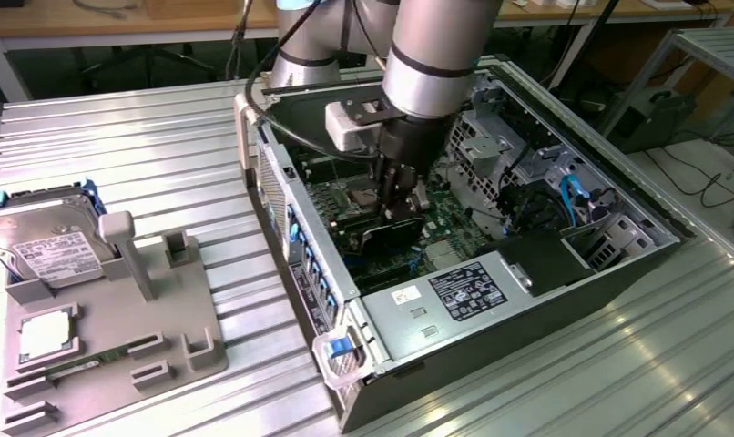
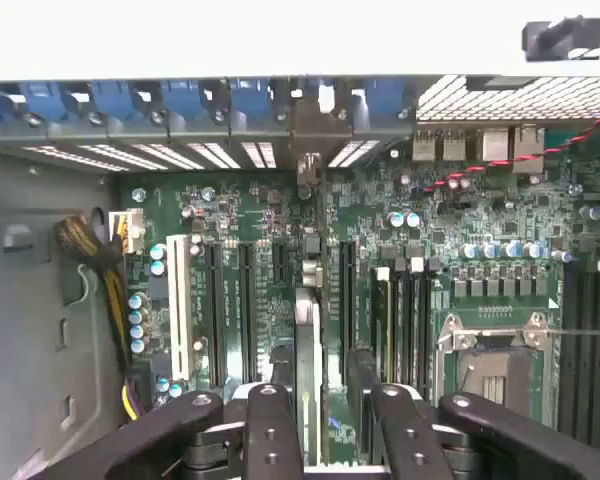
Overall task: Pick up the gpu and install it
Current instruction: 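Press down on the gpu until it lock into place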
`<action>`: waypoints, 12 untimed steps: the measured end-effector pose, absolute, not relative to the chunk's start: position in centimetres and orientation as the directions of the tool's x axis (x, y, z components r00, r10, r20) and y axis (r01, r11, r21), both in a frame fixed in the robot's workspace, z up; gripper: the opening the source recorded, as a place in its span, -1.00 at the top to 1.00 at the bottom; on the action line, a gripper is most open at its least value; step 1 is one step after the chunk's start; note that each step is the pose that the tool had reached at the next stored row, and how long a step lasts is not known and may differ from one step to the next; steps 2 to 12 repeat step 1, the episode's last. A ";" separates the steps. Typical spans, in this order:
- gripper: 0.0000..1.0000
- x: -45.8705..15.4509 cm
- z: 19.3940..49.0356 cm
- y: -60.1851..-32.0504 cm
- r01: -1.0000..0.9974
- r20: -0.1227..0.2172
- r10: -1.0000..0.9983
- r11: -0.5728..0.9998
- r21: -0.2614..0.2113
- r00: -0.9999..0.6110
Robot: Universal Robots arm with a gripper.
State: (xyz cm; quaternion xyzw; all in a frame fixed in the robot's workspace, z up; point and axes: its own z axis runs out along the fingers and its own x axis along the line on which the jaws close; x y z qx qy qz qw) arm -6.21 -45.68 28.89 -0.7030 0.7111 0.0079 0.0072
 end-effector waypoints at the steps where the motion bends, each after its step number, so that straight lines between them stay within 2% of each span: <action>1: 0.79 -6.2 28.9 -45.7 -1.000 -0.021 -1.000 0.011 0.001 -0.012; 12: 0.79 -6.2 28.9 -45.7 -1.000 -0.021 -1.000 0.011 0.001 -0.012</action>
